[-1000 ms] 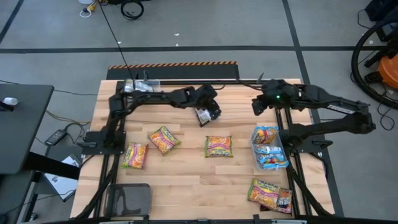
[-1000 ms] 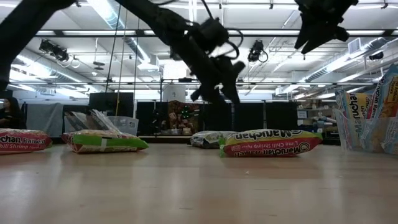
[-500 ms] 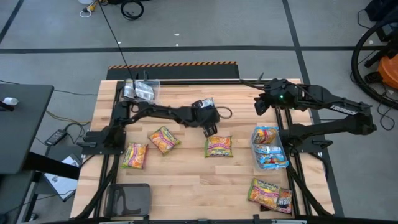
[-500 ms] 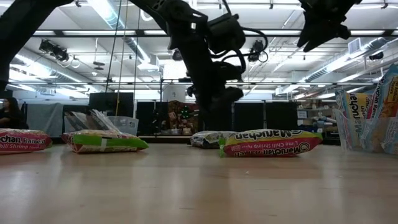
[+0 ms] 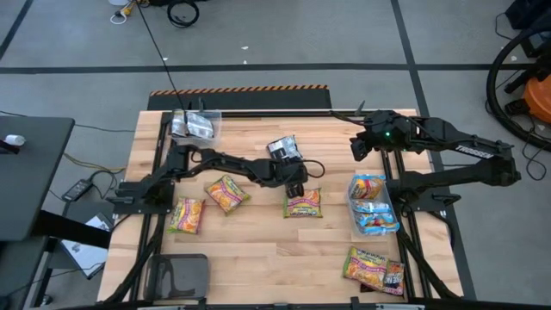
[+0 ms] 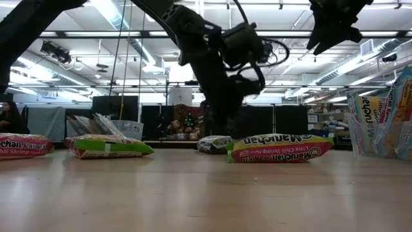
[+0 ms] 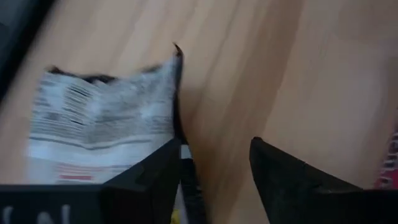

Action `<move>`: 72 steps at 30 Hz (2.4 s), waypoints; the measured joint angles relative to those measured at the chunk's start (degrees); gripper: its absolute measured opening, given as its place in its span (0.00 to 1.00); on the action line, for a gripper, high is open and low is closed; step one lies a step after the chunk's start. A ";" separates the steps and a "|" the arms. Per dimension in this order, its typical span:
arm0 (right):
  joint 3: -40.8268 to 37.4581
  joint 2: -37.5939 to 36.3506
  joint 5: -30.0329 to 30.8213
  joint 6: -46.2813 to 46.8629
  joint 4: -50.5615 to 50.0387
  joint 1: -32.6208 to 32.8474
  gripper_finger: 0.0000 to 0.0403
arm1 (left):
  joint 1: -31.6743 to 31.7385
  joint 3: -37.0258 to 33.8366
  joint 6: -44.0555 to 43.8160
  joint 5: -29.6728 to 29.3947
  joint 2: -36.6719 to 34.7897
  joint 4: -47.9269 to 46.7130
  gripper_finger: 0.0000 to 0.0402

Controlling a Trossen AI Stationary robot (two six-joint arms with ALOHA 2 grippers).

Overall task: Sort Maruchan noodles
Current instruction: Put the black noodle pack into the top transparent bin

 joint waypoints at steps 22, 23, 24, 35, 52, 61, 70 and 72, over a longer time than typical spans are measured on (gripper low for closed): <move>0.00 1.45 1.51 1.24 1.30 -0.02 0.39 | 3.53 -0.07 10.40 -16.04 1.79 1.73 0.59; 0.00 1.52 1.51 1.19 1.60 -0.02 0.39 | 3.74 -0.07 10.52 -16.87 1.66 1.45 0.58; 0.00 1.68 1.53 0.97 1.81 -0.02 0.39 | 4.05 -0.07 10.88 -17.13 1.50 1.11 0.58; 0.00 3.58 1.20 -1.86 2.67 -1.55 0.39 | 9.93 0.15 3.31 -6.25 1.78 -0.46 0.45; 0.00 2.60 0.46 -6.68 4.42 -1.60 0.39 | 14.16 5.27 -0.45 12.59 -15.35 -21.58 0.03; -0.02 2.89 0.00 -5.96 5.80 -1.58 0.39 | 32.38 7.60 -8.38 15.39 -37.72 -49.70 0.02; -0.04 3.33 0.00 -4.13 8.69 -0.01 0.39 | 51.62 3.11 -11.11 31.91 -41.77 -43.24 0.02; -0.04 3.61 0.00 -3.31 8.60 0.72 0.39 | 53.40 -1.41 -13.13 35.97 -41.77 -38.65 0.02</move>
